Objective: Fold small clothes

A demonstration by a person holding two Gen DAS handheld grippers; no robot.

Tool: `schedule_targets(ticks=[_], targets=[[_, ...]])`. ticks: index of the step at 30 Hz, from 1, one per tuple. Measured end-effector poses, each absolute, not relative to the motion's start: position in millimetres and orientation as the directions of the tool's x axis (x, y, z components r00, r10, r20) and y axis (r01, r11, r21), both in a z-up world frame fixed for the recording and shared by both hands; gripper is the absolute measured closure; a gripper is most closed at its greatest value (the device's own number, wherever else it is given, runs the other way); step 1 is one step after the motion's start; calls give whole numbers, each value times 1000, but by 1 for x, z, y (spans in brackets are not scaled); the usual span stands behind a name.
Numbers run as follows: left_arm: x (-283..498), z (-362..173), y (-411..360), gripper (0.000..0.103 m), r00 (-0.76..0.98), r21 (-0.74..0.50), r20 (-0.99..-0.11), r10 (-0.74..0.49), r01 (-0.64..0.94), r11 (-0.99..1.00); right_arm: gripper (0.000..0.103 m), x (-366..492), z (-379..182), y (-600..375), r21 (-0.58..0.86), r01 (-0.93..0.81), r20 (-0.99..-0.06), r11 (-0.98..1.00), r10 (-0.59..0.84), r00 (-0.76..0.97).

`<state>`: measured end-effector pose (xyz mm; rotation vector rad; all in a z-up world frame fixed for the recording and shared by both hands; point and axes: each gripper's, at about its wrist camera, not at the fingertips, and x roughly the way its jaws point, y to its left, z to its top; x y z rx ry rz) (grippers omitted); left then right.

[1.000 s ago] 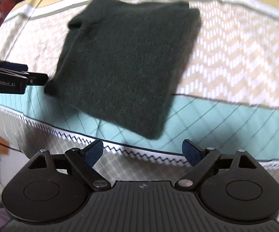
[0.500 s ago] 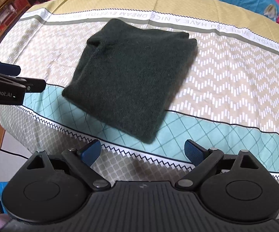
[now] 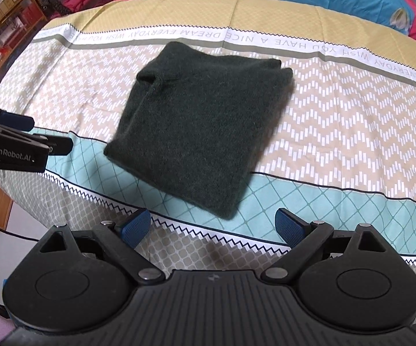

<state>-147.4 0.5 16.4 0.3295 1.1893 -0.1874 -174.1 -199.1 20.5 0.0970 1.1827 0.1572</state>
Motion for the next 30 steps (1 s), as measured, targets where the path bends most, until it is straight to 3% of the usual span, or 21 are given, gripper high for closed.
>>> schedule_targets(ticks=[30], targets=[[-115, -1, 5, 0, 299, 116, -954, -3, 381, 917, 8, -149, 7, -171, 175, -44, -932, 984, 180, 315]])
